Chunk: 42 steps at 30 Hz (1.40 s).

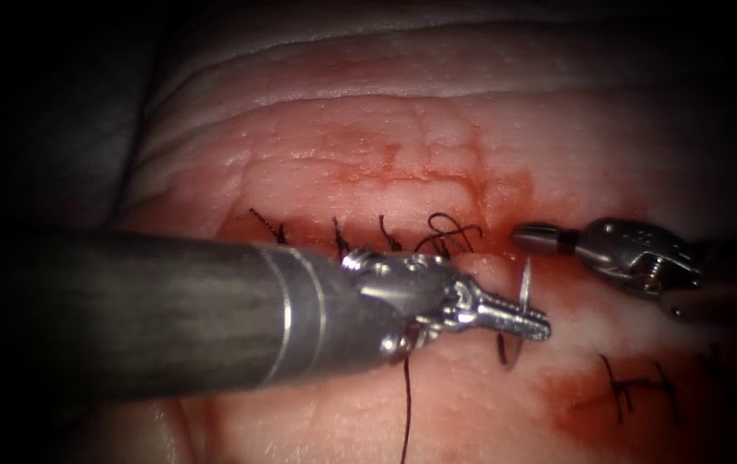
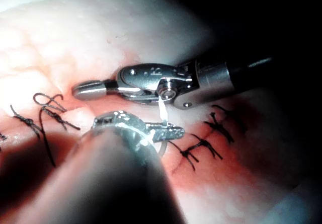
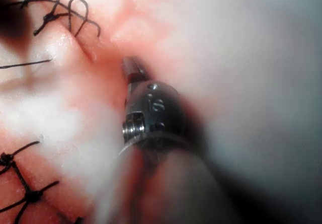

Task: Wound Closure
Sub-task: Rotate the needle through the skin with the left end-effector.

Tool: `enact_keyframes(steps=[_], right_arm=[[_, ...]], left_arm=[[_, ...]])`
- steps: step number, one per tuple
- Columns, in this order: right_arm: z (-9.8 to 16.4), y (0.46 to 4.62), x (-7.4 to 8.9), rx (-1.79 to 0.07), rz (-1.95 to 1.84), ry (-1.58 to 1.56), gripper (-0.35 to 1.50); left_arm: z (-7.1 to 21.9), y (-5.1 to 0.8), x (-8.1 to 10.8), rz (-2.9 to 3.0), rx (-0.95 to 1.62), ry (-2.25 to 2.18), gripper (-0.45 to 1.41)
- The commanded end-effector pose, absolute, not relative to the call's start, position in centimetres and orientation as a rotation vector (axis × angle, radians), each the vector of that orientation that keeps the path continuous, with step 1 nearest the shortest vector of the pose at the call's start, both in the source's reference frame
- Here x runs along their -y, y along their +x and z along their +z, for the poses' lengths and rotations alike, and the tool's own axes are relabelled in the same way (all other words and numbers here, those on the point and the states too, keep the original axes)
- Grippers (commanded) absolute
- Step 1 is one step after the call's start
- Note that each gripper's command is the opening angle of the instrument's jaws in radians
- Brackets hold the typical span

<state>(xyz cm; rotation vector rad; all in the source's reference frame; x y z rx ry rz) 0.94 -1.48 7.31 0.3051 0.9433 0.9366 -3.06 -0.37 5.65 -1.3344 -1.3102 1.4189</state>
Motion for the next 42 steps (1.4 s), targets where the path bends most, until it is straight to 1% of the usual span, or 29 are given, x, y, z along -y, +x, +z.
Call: enact_keyframes(steps=[1, 4, 7, 11, 16, 21, 28, 34, 42], right_arm=[[7.4, 1.0, 1.5, -0.944, 0.935, 0.307, -0.35], [7.4, 0.99, 1.5, -0.944, 0.934, 0.307, -0.35], [7.4, 0.98, 1.5, -0.945, 0.927, 0.305, -0.35], [7.4, 0.97, 1.5, -0.946, 0.925, 0.304, -0.35], [7.4, 0.97, 1.6, -0.948, 0.923, 0.302, -0.35], [7.4, 0.97, 1.6, -0.948, 0.922, 0.301, -0.35], [7.4, 0.98, 1.6, -0.949, 0.921, 0.298, -0.35], [7.4, 0.96, 1.6, -0.951, 0.917, 0.302, -0.35], [7.4, 0.93, 1.6, -0.958, 0.916, 0.302, -0.35]], left_arm=[[5.6, -3.11, 0.4, 1.415, 1.324, -1.332, -0.45], [5.4, -3.07, 0.4, 1.486, 1.302, -1.428, -0.45], [5.2, -3.0, 0.3, 1.585, 1.195, -1.542, -0.45], [4.9, -2.87, 0.3, 1.794, 0.966, -1.767, -0.45], [4.7, -2.71, 0.2, 2.032, 0.613, -1.873, -0.45], [4.5, -2.54, 0.0, 2.247, 0.257, -1.824, -0.45], [4.3, -2.32, -0.3, 2.349, -0.059, -1.857, -0.45], [4.1, -2.18, -0.6, 2.386, -0.201, -1.851, -0.45], [3.7, -2.07, -0.9, 2.381, -0.298, -1.881, -0.45]])
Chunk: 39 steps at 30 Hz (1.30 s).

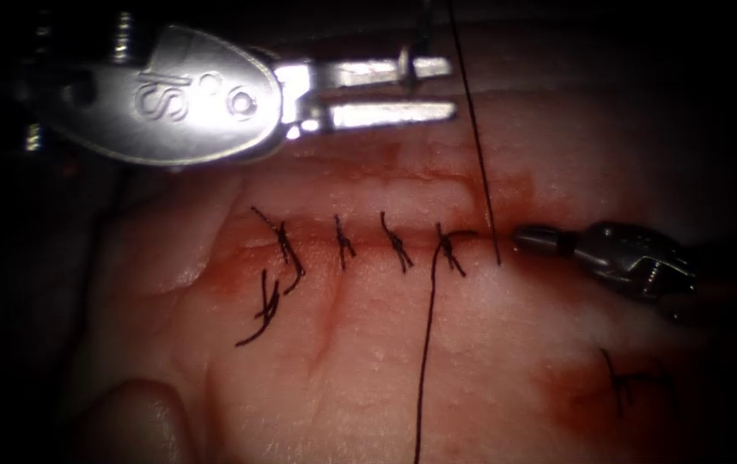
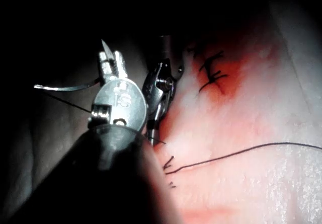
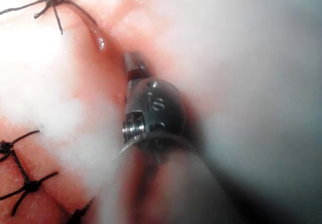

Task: Wound Closure
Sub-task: Rotate the needle through the skin with the left end-effector, then pull the length of suture through the wound until a short tail remains. Use the right gripper.

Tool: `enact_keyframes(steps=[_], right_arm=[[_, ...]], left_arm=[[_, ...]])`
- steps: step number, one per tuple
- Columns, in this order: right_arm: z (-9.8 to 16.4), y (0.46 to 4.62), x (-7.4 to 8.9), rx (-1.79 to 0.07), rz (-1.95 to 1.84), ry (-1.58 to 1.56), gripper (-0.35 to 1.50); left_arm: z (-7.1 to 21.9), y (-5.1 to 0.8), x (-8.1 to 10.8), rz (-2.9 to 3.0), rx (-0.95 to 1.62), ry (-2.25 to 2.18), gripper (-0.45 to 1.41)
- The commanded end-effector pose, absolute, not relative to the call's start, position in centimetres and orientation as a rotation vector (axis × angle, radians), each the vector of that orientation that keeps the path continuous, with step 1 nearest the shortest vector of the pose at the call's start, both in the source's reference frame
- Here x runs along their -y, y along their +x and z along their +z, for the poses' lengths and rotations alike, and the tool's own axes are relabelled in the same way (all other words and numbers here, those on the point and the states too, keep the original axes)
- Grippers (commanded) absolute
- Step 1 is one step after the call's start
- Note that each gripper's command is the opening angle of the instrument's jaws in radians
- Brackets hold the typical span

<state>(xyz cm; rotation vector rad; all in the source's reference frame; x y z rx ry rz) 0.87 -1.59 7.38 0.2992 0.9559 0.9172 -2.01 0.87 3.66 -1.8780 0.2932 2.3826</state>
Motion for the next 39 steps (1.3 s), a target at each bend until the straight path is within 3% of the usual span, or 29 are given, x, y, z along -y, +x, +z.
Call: enact_keyframes(steps=[1, 13, 18, 19, 21, 23, 28, 35, 39], right_arm=[[7.4, 0.93, 1.6, -0.958, 0.916, 0.302, -0.35], [7.4, 0.92, 1.6, -0.984, 0.932, 0.293, -0.32], [7.2, 0.96, 1.5, -0.982, 1.006, 0.236, 0.49], [7.2, 0.96, 1.5, -0.989, 1.021, 0.227, 0.57], [7.1, 0.98, 1.5, -0.996, 1.031, 0.203, 1.06], [7.0, 0.99, 1.5, -0.992, 1.012, 0.186, 1.18], [6.8, 1.06, 1.5, -1.004, 0.989, 0.224, 1.28], [6.5, 1.34, 1.7, -1.037, 0.965, 0.283, 1.28], [6.5, 1.45, 1.8, -1.072, 0.932, 0.339, 1.03]], left_arm=[[3.7, -2.05, -0.9, 2.374, -0.306, -1.882, -0.45], [3.7, -2.03, -0.7, 2.363, -0.347, -1.896, -0.45], [4.0, -2.03, -0.3, 2.362, -0.29, -1.895, -0.45], [4.0, -2.02, -0.2, 2.361, -0.281, -1.895, -0.45], [4.1, -1.99, -0.1, 2.355, -0.256, -1.894, -0.45], [4.2, -1.95, 0.0, 2.35, -0.244, -1.895, -0.45], [4.3, -1.81, 0.1, 2.344, -0.22, -1.893, -0.45], [4.3, -1.71, 0.2, 2.345, -0.209, -1.888, -0.45], [4.3, -1.72, 0.3, 2.345, -0.209, -1.884, -0.45]])
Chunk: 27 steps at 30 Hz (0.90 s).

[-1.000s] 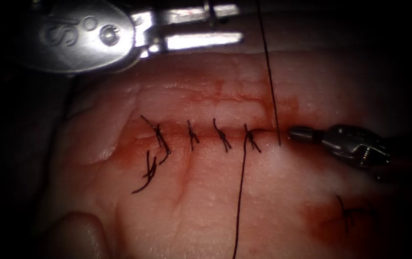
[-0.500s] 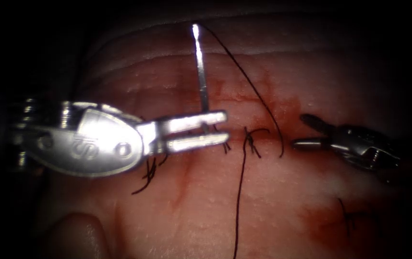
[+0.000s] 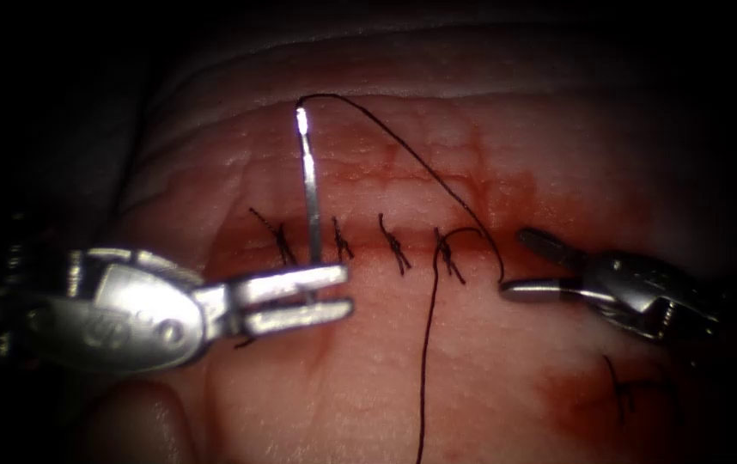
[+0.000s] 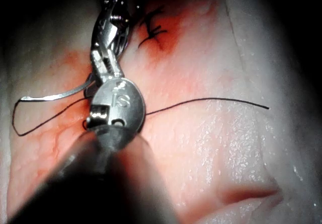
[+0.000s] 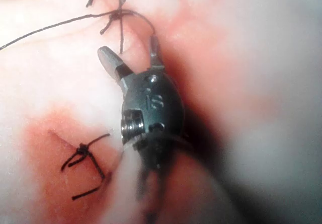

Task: Wound Closure
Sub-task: Pull the length of suture through the wound until a short tail remains. Use the right gripper.

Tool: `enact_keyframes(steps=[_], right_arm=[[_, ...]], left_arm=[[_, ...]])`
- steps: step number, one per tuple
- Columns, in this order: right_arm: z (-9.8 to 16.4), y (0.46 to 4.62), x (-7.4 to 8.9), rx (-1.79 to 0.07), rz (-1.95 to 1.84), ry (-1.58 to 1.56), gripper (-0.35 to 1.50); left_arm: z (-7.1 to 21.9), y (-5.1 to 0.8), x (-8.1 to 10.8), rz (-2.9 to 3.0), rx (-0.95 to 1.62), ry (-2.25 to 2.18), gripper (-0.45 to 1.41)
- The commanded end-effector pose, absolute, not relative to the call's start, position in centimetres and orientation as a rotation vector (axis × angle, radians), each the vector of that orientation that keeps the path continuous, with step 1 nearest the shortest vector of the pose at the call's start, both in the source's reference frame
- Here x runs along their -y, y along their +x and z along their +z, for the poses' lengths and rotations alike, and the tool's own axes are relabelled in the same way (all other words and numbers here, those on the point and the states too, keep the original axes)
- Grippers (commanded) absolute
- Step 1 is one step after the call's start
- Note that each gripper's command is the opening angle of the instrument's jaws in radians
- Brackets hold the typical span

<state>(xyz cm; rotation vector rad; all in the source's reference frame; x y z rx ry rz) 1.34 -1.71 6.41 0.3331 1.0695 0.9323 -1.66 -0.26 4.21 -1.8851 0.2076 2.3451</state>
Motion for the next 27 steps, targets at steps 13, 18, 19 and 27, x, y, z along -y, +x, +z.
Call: enact_keyframes(steps=[13, 18, 19, 27], right_arm=[[6.53, 1.54, 1.84, -1.078, 0.939, 0.354, -0.06], [6.5, 1.52, 1.87, -1.052, 0.97, 0.375, -0.35], [6.47, 1.51, 1.87, -1.049, 0.978, 0.376, -0.35], [6.08, 1.6, 2.0, -1.047, 0.983, 0.399, -0.35]], left_arm=[[4.26, -1.7, 0.38, 2.351, -0.213, -1.878, -0.45], [4.24, -1.63, 0.42, 2.357, -0.214, -1.872, -0.45], [4.24, -1.61, 0.43, 2.359, -0.215, -1.87, -0.45], [4.27, -1.5, 0.62, 2.366, -0.207, -1.852, -0.45]])
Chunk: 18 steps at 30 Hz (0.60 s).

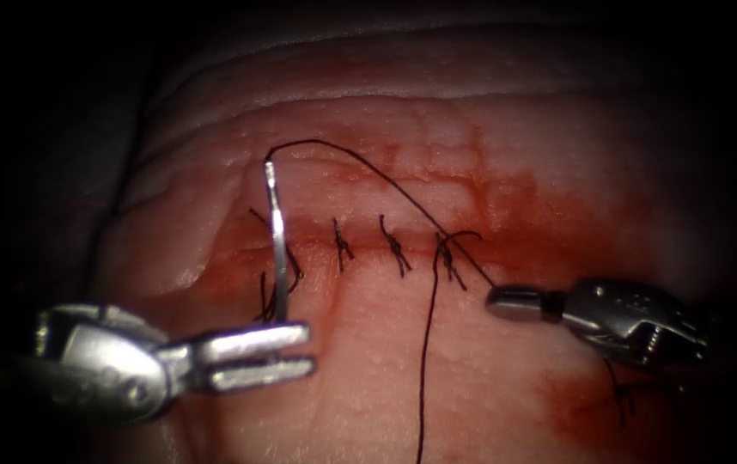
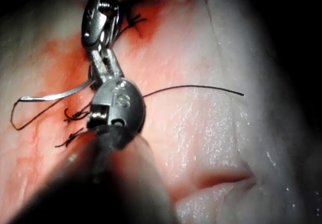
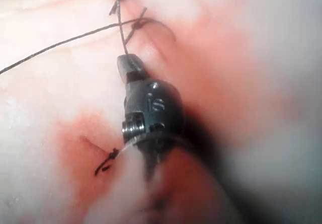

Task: Wound Closure
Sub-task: Pull the length of suture through the wound until a short tail remains. Use the right gripper.

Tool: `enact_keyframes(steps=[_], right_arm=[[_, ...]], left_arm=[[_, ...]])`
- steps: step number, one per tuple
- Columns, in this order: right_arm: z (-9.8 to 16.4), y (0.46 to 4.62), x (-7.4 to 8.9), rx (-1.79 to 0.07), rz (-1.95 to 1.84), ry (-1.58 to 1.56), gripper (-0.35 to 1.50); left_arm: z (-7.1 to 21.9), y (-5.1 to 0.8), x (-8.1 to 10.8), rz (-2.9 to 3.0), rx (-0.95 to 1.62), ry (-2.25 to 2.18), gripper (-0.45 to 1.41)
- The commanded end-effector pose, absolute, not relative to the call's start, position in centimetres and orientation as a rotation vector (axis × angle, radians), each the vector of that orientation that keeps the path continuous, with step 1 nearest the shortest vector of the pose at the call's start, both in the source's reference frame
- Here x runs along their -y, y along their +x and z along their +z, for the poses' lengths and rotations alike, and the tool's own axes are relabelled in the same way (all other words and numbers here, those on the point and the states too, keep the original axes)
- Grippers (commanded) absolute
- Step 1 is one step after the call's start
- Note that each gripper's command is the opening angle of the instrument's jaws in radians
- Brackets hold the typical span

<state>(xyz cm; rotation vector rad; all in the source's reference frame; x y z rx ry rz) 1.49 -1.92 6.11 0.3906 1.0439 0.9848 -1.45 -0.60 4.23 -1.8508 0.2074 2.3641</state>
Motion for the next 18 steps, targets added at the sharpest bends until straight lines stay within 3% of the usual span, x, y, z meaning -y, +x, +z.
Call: enact_keyframes(steps=[1, 18], right_arm=[[6.0, 1.63, 2.0, -1.049, 0.981, 0.404, -0.35], [4.9, 2.4, 2.9, -1.05, 0.854, 0.453, -0.35]], left_arm=[[4.3, -1.49, 0.6, 2.369, -0.209, -1.848, -0.45], [4.1, -1.12, 0.8, 2.379, -0.181, -1.751, -0.45]])
